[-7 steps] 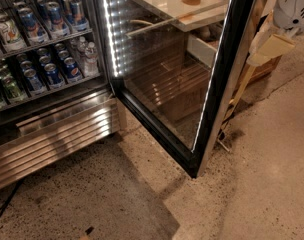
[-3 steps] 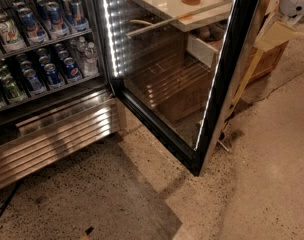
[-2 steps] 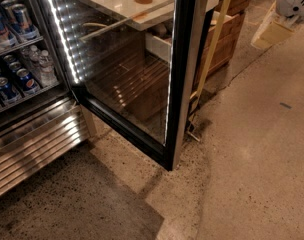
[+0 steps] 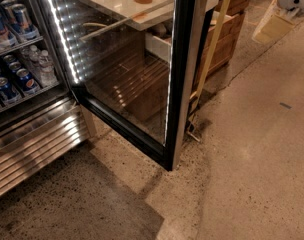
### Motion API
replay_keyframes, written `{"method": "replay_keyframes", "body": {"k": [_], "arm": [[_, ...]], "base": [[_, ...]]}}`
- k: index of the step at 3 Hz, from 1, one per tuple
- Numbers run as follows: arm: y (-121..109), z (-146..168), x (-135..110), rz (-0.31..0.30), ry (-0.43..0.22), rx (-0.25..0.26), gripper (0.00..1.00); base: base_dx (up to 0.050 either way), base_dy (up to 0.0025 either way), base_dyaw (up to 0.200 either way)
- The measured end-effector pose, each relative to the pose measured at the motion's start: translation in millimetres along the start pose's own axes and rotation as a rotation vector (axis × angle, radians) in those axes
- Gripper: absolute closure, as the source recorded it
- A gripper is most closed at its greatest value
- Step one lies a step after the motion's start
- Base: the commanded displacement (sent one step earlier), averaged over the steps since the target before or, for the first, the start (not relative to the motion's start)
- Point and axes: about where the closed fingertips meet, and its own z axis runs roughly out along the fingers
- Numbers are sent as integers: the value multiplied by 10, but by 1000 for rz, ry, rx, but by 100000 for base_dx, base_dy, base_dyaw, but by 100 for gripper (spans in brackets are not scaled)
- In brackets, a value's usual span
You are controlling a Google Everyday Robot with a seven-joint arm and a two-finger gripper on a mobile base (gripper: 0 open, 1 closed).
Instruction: Close right fridge door
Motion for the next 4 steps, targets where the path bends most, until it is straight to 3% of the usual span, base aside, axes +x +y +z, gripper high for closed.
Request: {"method": "replay_keyframes", "body": {"k": [1,2,3,4], "arm": [[-186,6,-48,18,-13,8,100],[-532,-48,-353,19,-24,59,100],[-637,-49,-419,17,-46,96,100],[-637,-49,-419,17,-46,96,100]], "base": [[0,0,0],[0,0,0],[0,0,0],[0,0,0]]}}
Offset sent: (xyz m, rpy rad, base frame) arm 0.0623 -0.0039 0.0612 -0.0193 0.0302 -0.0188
